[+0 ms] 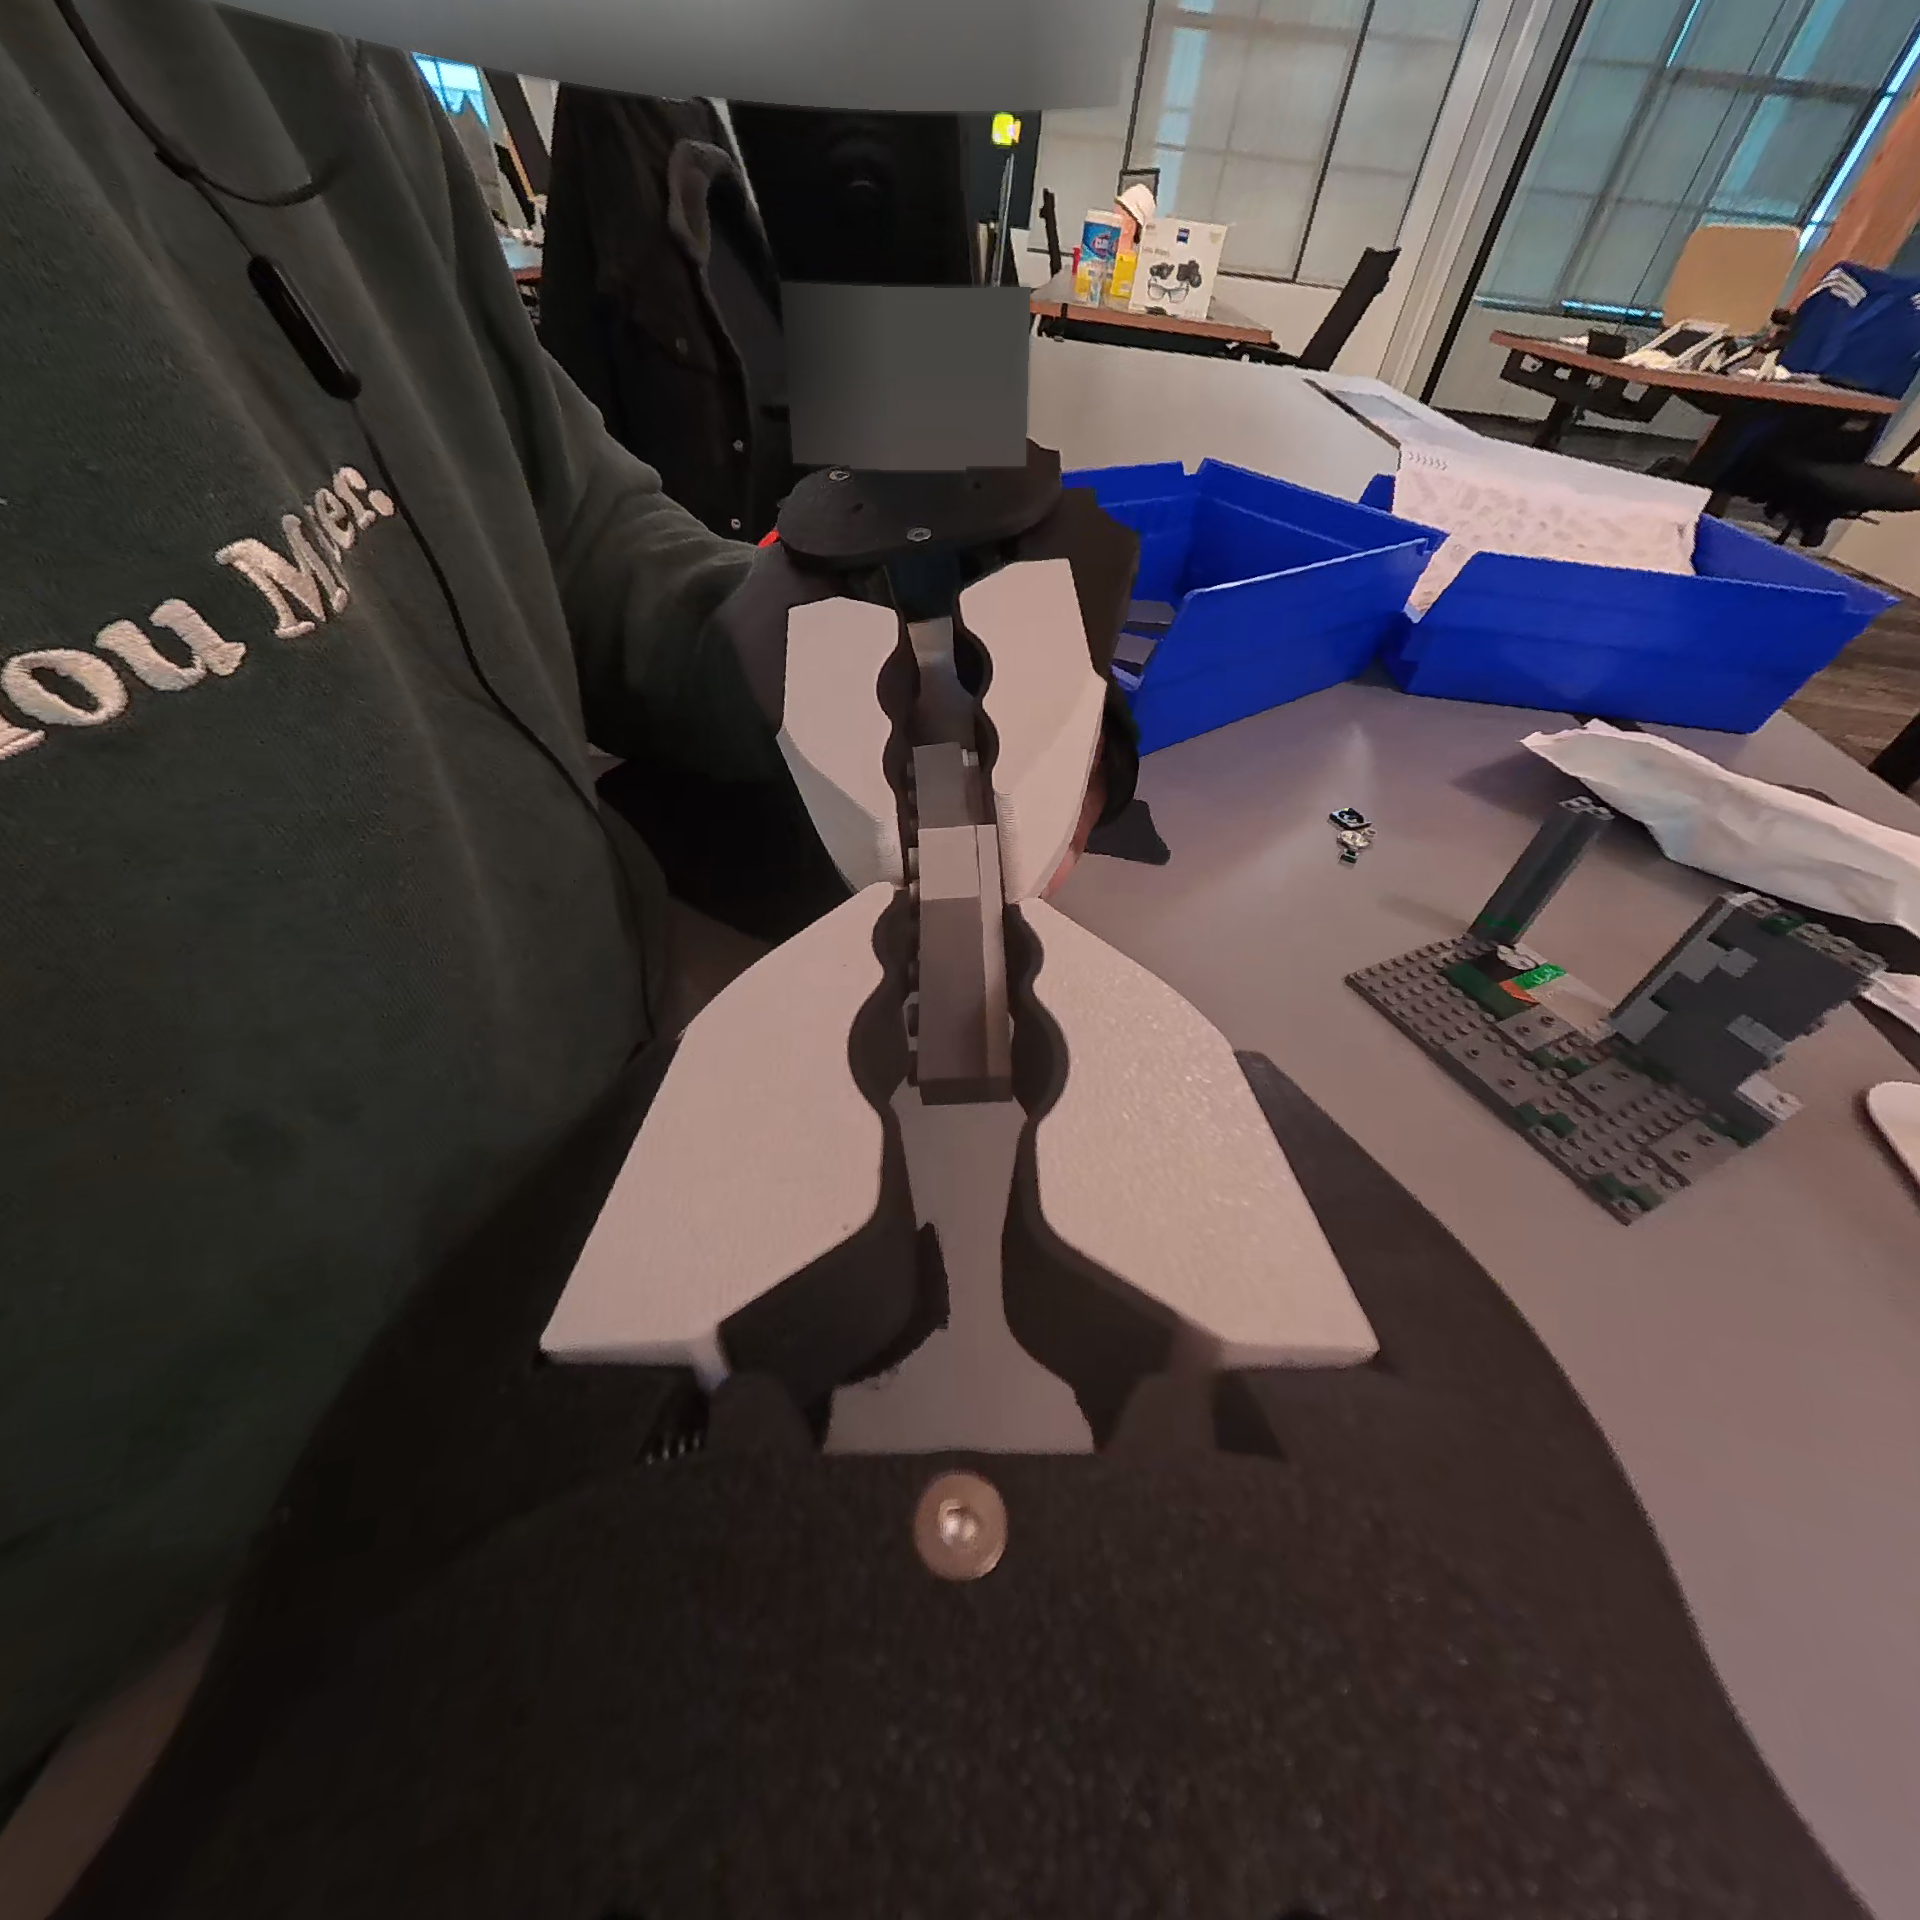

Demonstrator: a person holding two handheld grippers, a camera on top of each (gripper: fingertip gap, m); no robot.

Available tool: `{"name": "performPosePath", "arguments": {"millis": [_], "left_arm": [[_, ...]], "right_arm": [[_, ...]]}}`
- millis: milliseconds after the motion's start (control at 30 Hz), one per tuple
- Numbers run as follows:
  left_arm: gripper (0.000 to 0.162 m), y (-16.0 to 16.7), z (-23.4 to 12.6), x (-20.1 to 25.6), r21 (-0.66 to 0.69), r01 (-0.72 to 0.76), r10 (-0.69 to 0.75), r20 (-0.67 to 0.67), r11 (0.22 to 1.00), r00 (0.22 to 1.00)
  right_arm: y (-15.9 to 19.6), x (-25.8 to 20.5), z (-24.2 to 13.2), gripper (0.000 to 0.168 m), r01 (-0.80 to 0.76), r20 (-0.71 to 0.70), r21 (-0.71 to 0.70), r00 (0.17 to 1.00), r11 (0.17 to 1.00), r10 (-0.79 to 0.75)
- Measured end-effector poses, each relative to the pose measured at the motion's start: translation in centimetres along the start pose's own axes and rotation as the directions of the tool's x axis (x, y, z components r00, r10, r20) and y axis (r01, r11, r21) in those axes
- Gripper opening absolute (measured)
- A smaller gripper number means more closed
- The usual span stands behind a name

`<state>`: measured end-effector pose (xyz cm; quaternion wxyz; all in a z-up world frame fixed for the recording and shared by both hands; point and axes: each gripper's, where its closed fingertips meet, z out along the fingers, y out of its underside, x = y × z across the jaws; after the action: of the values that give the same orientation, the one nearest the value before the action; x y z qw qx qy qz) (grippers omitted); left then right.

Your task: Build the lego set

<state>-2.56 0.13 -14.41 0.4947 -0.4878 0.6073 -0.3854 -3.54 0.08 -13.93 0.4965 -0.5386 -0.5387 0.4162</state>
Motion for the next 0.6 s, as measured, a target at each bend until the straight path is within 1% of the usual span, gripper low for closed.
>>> {"name": "performPosePath", "arguments": {"millis": [100, 167, 233, 300, 367, 467, 533, 567, 600], "left_arm": [[0.016, 0.8, 0.1, -0.2, -0.002, 0.036, -0.036, -0.013, 0.999, 0.999], [0.016, 1.0, 0.0, -0.1, 0.004, 0.063, -0.063, -0.034, 0.998, 0.997], [0.016, 1.2, 0.0, -0.1, -0.001, 0.058, -0.058, -0.040, 0.998, 0.998], [0.016, 1.2, -0.1, -0.1, -0.002, 0.060, -0.060, -0.044, 0.998, 0.997], [0.016, 1.1, -0.2, -0.2, 0.000, 0.070, -0.070, -0.043, 0.998, 0.997], [0.016, 1.6, -0.2, -0.2, -0.035, 0.049, -0.050, -0.043, 0.998, 0.998], [0.016, 1.5, -0.1, 0.0, -0.037, 0.051, -0.053, -0.050, 0.998, 0.997], [0.016, 1.6, 0.0, 0.0, -0.049, 0.046, -0.048, -0.052, 0.998, 0.997], [0.016, 1.7, 0.1, 0.1, -0.064, 0.036, -0.040, -0.056, 0.997, 0.998]], "right_arm": [[0.6, 0.4, 0.2, 0.016, -0.026, -0.013, -0.005, 1.000, 1.000, 0.026], [1.0, 0.3, 0.4, 0.016, -0.066, 0.014, -0.017, 0.998, 0.998, 0.066], [1.2, 0.3, 0.5, 0.016, -0.073, 0.020, -0.043, 0.997, 0.996, 0.074], [1.3, 0.3, 0.6, 0.017, -0.055, 0.014, -0.068, 0.998, 0.996, 0.056], [1.1, 0.2, 0.6, 0.022, -0.036, 0.014, -0.079, 0.999, 0.996, 0.038], [0.3, 0.0, 0.5, 0.028, -0.019, 0.020, -0.076, 1.000, 0.997, 0.021], [0.4, -0.1, 0.5, 0.031, -0.001, 0.019, -0.108, 1.000, 0.994, 0.003], [0.6, -0.1, 0.7, 0.032, 0.010, 0.015, -0.133, 1.000, 0.991, -0.008], [0.7, -0.1, 0.8, 0.027, 0.021, 0.009, -0.153, 1.000, 0.988, -0.020]]}}
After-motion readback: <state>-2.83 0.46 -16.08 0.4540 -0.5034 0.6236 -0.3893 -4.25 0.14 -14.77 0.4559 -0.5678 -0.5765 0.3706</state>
